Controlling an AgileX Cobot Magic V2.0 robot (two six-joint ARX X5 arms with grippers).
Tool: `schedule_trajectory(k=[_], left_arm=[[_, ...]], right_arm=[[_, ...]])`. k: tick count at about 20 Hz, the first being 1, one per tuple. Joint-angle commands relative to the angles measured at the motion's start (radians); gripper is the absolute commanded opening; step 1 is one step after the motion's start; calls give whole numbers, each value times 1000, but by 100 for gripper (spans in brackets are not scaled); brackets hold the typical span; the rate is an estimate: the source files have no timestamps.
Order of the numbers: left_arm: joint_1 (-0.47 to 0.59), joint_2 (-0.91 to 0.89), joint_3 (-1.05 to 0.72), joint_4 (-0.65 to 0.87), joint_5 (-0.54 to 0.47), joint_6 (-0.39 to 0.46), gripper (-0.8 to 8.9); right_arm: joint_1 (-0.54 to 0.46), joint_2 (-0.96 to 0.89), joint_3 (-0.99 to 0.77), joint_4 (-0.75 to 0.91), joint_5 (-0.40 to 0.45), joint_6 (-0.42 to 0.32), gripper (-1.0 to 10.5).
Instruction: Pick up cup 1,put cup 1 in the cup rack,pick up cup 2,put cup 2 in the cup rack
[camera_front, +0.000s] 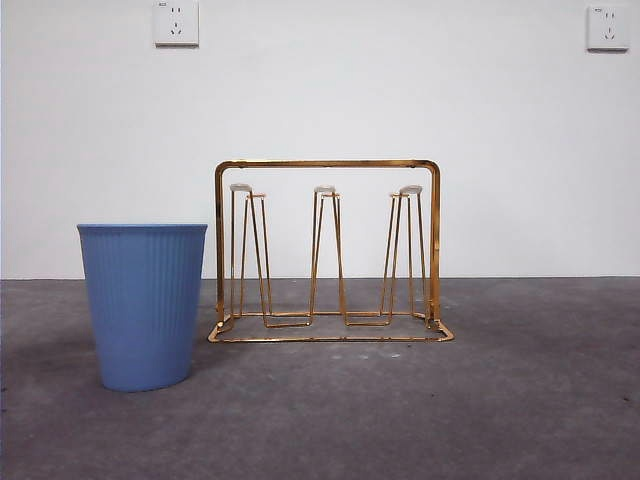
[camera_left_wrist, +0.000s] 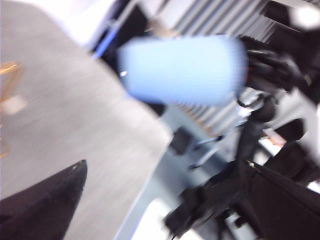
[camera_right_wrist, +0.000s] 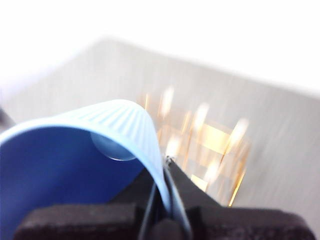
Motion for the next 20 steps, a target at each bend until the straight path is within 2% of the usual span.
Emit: schedule_trajectory(k=[1, 4, 9, 11, 15, 20], left_arm=[[-112, 66, 2, 230, -70, -194, 589], [-247, 185, 2, 566, -190, -367, 590], [-348, 388, 2, 1094, -318, -648, 594], [-356, 446, 2, 1192, -357, -708, 594], [-365, 517, 2, 1288, -413, -763, 594], [-366, 539, 3, 1339, -462, -774, 594]], right_arm=[[2, -79, -1, 38, 44, -19, -17], [2, -140, -2, 101, 84, -76, -17], [2, -155, -3, 162, 85, -144, -17], [2, -146, -3, 187, 83, -167, -17], [2, -108, -3, 206, 80, -177, -17], [2, -27, -4, 249, 42, -183, -17]])
